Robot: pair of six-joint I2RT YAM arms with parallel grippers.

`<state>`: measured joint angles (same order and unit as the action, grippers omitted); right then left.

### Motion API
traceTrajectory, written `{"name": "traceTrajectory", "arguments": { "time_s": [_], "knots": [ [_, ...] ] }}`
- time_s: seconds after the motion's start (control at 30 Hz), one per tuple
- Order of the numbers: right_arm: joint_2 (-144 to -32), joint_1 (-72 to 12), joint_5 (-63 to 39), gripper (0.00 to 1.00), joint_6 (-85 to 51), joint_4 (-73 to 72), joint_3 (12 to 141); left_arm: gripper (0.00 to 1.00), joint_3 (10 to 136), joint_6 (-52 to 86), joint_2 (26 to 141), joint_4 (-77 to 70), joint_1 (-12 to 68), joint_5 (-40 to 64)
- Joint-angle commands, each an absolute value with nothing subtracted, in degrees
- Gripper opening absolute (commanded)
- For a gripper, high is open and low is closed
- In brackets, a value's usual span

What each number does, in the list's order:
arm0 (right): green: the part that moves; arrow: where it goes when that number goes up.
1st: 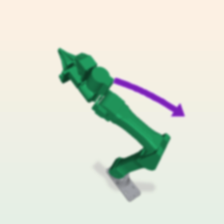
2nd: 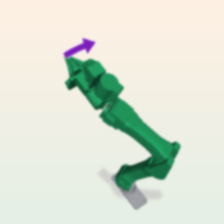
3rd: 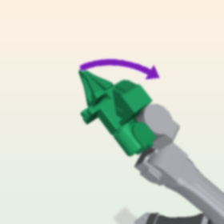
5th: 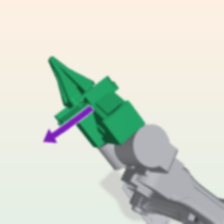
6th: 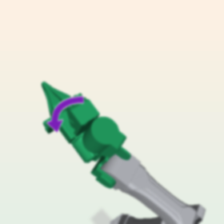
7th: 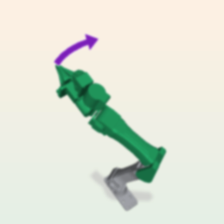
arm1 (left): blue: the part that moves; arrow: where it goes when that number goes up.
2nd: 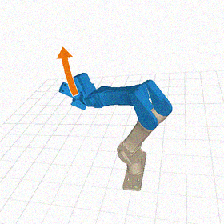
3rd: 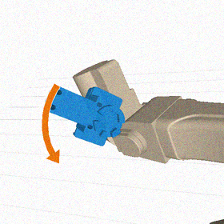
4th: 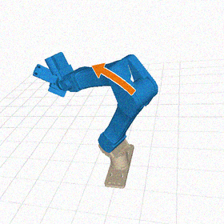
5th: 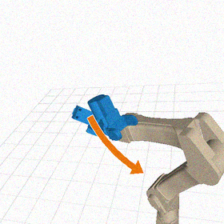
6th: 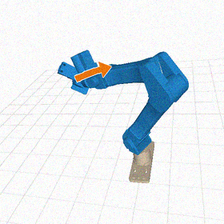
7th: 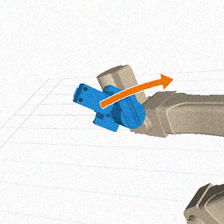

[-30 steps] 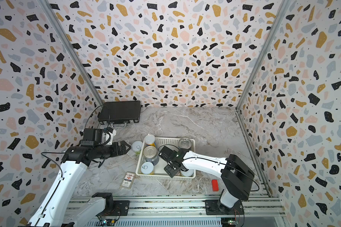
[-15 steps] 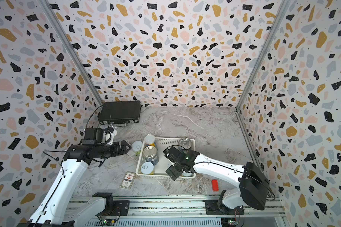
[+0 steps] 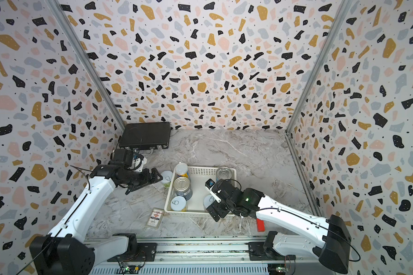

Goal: Put the canned food in the basket
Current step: Place the canned food in the basket, then pick up the canned food from the center of the board.

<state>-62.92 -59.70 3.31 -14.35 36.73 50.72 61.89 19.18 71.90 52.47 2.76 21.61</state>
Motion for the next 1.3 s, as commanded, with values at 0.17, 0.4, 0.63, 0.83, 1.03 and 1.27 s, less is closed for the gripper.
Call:
{"name": "traceTrajectory", "arguments": {
  "time_s": [0.17,0.4,0.63,0.83,1.03,1.27],
  "knots": [
    [-58.4,-59.7,4.7,1.0,-15.3,37.0,49.7,1.0,74.7,27.0,81.9,55.0,3.1,12.1],
    [-59.2,-59.7,6.0,1.0,-15.7,37.6,49.9,1.0,81.5,35.1,92.2,61.9,4.7,6.3],
    [-59.7,-59.7,5.9,1.0,-15.8,37.6,50.0,1.0,85.1,37.5,100.2,64.5,9.5,3.6],
    [-60.4,-59.7,5.5,1.0,-15.8,37.5,49.9,1.0,85.8,39.3,105.1,61.4,13.1,3.7],
    [-62.1,-59.8,4.8,1.0,-15.9,37.4,50.3,1.0,86.7,39.5,110.0,60.4,14.3,2.5],
    [-62.8,-59.8,4.4,1.0,-15.8,37.4,50.4,1.0,86.3,39.8,111.1,60.0,14.4,0.1]
  ]
}}
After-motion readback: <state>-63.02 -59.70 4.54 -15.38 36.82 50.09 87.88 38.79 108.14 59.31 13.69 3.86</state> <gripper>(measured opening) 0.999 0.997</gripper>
